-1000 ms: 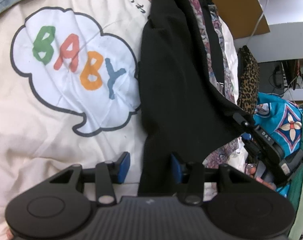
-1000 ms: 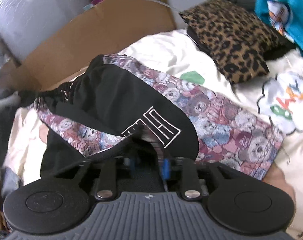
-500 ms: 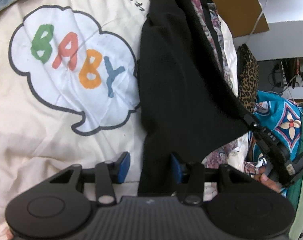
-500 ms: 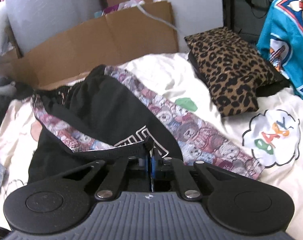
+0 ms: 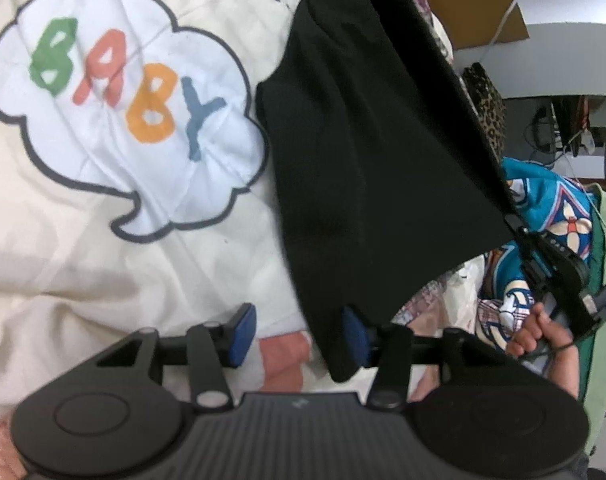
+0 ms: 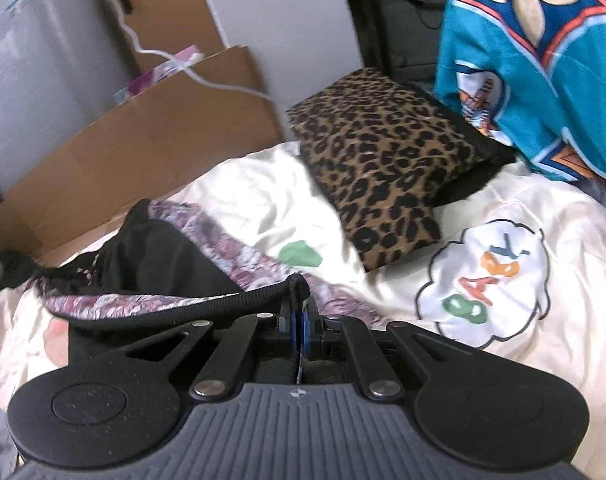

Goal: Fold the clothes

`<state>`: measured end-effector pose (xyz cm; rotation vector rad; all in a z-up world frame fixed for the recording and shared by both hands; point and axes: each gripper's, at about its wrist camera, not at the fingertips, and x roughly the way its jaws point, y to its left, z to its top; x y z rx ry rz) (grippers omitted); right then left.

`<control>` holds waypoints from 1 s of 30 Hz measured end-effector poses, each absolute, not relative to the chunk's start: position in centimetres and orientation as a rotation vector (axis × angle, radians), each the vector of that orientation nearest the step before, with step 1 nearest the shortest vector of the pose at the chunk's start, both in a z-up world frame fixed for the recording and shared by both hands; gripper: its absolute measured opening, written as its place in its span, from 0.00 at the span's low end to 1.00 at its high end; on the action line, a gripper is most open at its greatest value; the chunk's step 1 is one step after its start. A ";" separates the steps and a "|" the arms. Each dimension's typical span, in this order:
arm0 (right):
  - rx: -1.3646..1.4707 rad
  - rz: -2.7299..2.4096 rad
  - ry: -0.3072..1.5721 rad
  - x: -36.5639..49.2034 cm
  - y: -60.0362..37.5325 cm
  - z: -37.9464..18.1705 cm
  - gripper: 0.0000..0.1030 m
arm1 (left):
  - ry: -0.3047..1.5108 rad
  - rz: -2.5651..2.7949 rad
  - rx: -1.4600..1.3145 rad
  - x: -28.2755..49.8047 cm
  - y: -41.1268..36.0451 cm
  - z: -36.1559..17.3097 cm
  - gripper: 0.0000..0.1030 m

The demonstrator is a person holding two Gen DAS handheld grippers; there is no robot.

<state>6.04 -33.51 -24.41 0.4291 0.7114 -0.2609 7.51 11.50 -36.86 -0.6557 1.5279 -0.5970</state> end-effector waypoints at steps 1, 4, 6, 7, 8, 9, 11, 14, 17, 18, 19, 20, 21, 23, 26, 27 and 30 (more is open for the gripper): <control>0.436 -0.270 0.715 6.1 -33.8 -24.5 0.02 | 1.538 -0.607 -0.669 7.5 11.3 -37.0 0.50; 0.453 -0.292 0.737 6.2 -34.5 -25.4 0.02 | 1.560 -0.635 -0.690 7.5 10.8 -37.3 0.50; 0.462 -0.307 0.749 6.1 -34.9 -25.9 0.02 | 1.566 -0.657 -0.684 7.5 10.0 -37.3 0.50; 0.466 -0.312 0.751 6.0 -35.0 -26.0 0.02 | 1.568 -0.669 -0.679 7.5 9.6 -37.3 0.50; 0.469 -0.317 0.752 5.9 -35.1 -26.2 0.02 | 1.571 -0.679 -0.673 7.5 9.3 -37.3 0.50; 0.473 -0.322 0.753 5.8 -35.3 -26.3 0.02 | 1.576 -0.686 -0.667 7.4 9.0 -37.4 0.50; 0.485 -0.332 0.752 5.6 -35.6 -26.5 0.02 | 1.589 -0.684 -0.652 7.5 8.3 -37.9 0.50; 0.512 -0.340 0.752 5.4 -36.2 -26.7 0.02 | 1.600 -0.687 -0.675 7.6 7.5 -38.5 0.50; 0.544 -0.336 0.753 5.2 -36.7 -26.9 0.02 | 1.602 -0.707 -0.710 7.5 7.2 -38.8 0.26; 0.560 -0.334 0.753 5.2 -36.9 -27.0 0.02 | 1.607 -0.716 -0.722 7.6 7.2 -38.7 0.12; 0.576 -0.333 0.752 5.1 -37.1 -27.1 0.02 | 1.612 -0.722 -0.735 7.9 7.1 -38.4 0.09; 0.592 -0.333 0.750 5.0 -37.4 -27.2 0.02 | 1.609 -0.725 -0.742 7.9 7.1 -38.2 0.09; 0.607 -0.335 0.747 4.9 -37.6 -27.2 0.02 | 1.600 -0.733 -0.735 8.0 7.0 -37.9 0.08; 0.620 -0.336 0.740 4.8 -38.0 -27.1 0.01 | 1.582 -0.759 -0.712 7.7 7.0 -37.3 0.07; 0.628 -0.340 0.727 4.6 -38.3 -26.8 0.01 | 1.558 -0.793 -0.692 7.8 6.5 -36.4 0.07; 0.633 -0.342 0.722 4.6 -38.5 -26.7 0.01 | 1.552 -0.797 -0.688 7.9 6.4 -36.2 0.07; 0.655 -0.348 0.717 4.5 -38.9 -26.6 0.01 | 1.547 -0.803 -0.679 8.3 6.3 -35.9 0.06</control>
